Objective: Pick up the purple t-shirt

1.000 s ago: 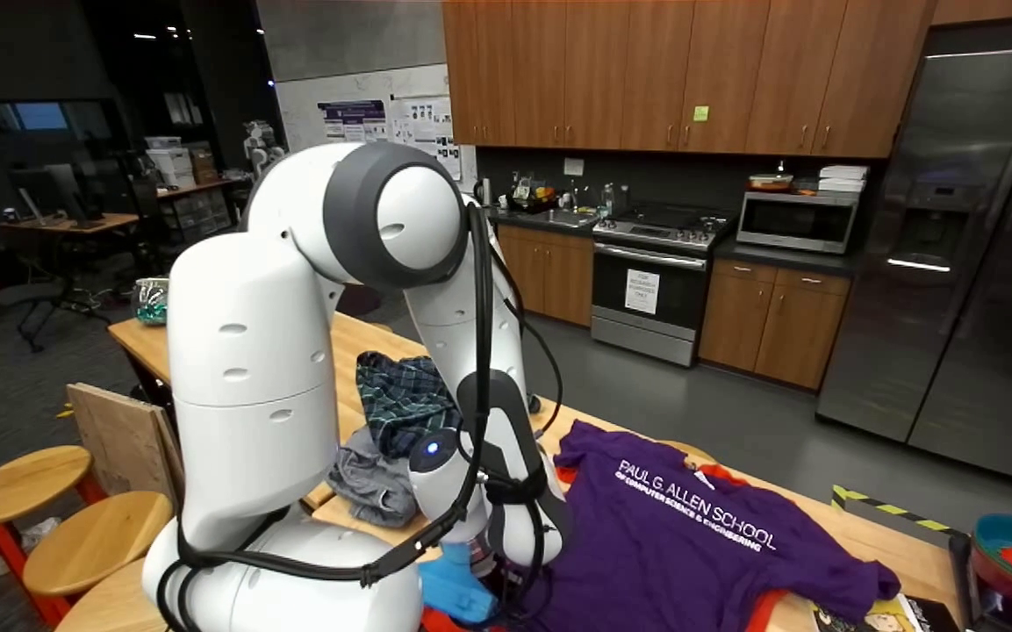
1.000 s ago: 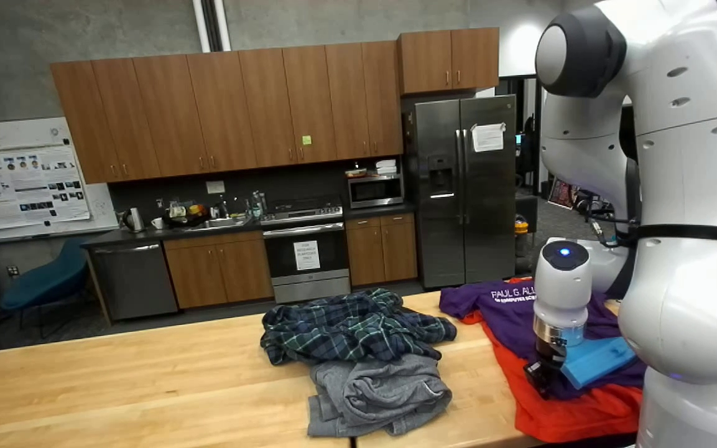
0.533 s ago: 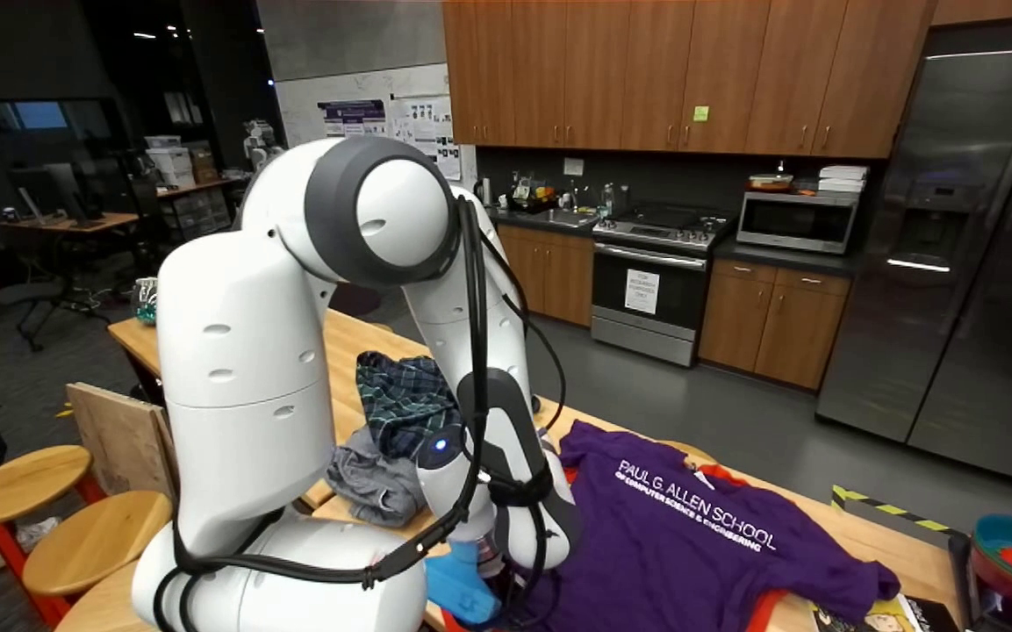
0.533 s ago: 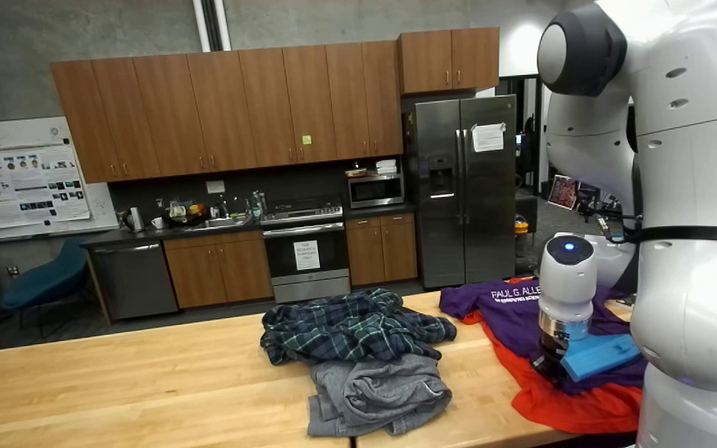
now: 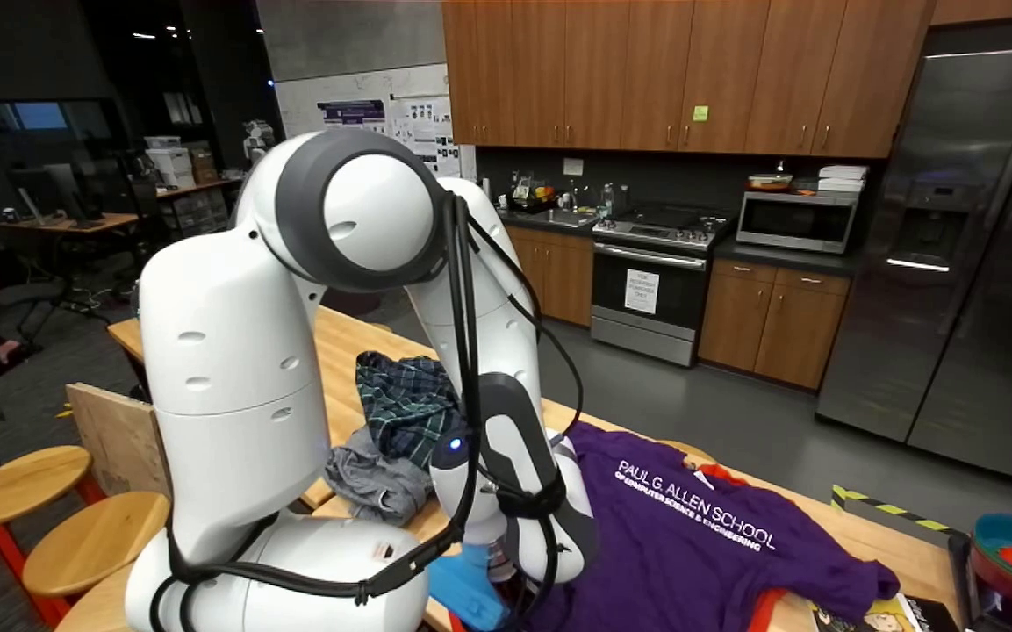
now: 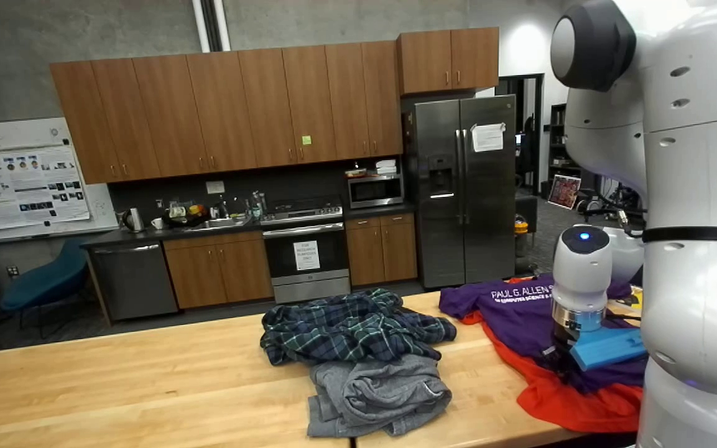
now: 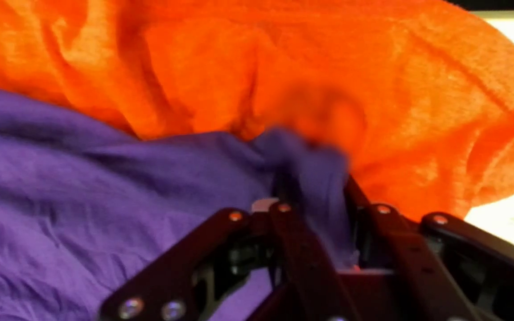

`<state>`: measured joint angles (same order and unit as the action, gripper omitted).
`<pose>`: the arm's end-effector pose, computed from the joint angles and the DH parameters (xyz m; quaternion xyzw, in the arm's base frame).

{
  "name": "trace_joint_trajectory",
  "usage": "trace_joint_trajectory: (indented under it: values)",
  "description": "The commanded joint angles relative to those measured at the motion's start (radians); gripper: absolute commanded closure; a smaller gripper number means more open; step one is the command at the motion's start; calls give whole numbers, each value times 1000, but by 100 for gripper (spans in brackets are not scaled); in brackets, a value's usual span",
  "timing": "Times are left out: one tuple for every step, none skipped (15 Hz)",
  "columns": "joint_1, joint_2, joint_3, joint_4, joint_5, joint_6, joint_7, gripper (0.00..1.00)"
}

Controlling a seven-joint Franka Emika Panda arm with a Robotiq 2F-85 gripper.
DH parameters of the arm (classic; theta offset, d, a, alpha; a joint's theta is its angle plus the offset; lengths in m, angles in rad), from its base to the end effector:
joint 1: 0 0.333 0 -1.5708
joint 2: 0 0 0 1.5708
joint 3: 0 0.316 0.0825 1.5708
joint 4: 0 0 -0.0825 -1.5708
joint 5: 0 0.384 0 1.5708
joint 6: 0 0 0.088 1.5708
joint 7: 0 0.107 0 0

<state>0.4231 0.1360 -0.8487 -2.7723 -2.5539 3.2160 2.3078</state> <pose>0.2402 -0.0673 0.1711 0.9906 -0.0784 0.0922 0.0639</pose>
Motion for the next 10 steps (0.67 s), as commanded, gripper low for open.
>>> trace_joint_trajectory:
  values:
    - [91,10,-56,0,-20,1,55,39]
    - [112,13,-68,-1,-20,-1,60,31]
    - [132,13,-79,-1,-21,-2,66,25]
    - [151,13,-93,-1,-21,-2,71,19]
    - [169,11,-108,-1,-23,0,74,23]
    - [186,7,-125,-1,-25,1,78,53]
    - [286,99,-28,63,154,15,110,49]
    - [311,105,-29,72,202,21,108,50]
    - [350,118,-22,92,272,30,97,55]
    - [395,145,-17,115,339,38,90,61]
